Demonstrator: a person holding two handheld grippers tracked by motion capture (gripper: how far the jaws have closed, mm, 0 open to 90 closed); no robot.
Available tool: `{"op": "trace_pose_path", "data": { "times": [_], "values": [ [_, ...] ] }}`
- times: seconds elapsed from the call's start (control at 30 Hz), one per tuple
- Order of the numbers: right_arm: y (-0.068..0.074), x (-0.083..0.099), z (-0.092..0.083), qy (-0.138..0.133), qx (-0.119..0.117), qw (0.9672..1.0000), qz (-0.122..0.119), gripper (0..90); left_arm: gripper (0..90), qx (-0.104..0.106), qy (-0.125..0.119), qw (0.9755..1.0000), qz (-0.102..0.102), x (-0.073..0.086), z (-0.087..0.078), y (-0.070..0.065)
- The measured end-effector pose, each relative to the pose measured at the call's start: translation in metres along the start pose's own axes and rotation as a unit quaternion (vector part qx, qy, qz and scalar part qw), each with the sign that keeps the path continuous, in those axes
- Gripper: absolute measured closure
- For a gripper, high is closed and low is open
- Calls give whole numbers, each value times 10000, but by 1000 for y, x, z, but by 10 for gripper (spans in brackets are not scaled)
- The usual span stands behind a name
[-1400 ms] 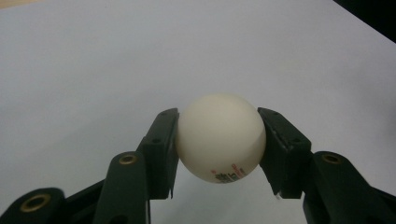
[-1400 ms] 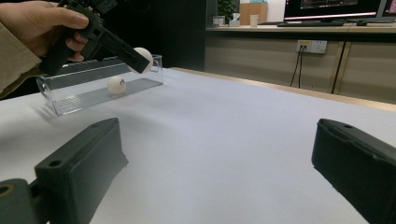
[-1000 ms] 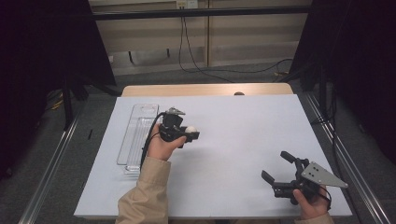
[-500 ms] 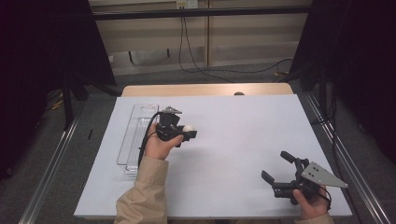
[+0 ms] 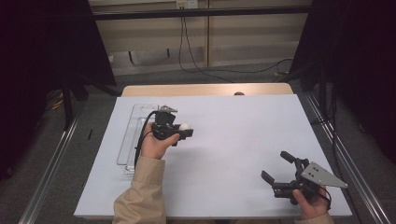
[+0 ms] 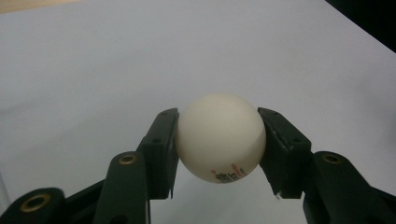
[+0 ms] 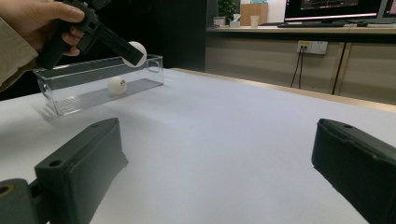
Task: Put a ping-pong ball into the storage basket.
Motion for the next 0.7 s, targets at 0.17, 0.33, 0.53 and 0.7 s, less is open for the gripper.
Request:
{"op": "trace_pose_path", "data": {
  "times": [0.17, 0.33, 0.53, 0.7],
  "values": [
    [0, 0, 0, -5, -1, 10000, -5, 16, 509, -16, -50, 10000, -56, -1, -3, 2],
    [0, 0, 0, 1, 1, 10000, -2, 16, 510, -15, -55, 10000, -58, -1, -6, 4],
    [0, 0, 0, -2, 3, 10000, -4, 16, 510, -41, -118, 9999, -100, -1, -9, 7],
    [0, 0, 0, -1, -1, 10000, -7, 17, 510, -63, -142, 9998, -135, -2, -12, 10]
  ]
}}
Point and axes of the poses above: each handheld gripper's, and its own axes: z roughly forward along the jaws, x roughly out of its underside, y roughly to its left, the point moved 2 cm from there along z, roughly forward along the jaws, and after that the axes turned 11 degrees about -z, right-handed, at the moved point
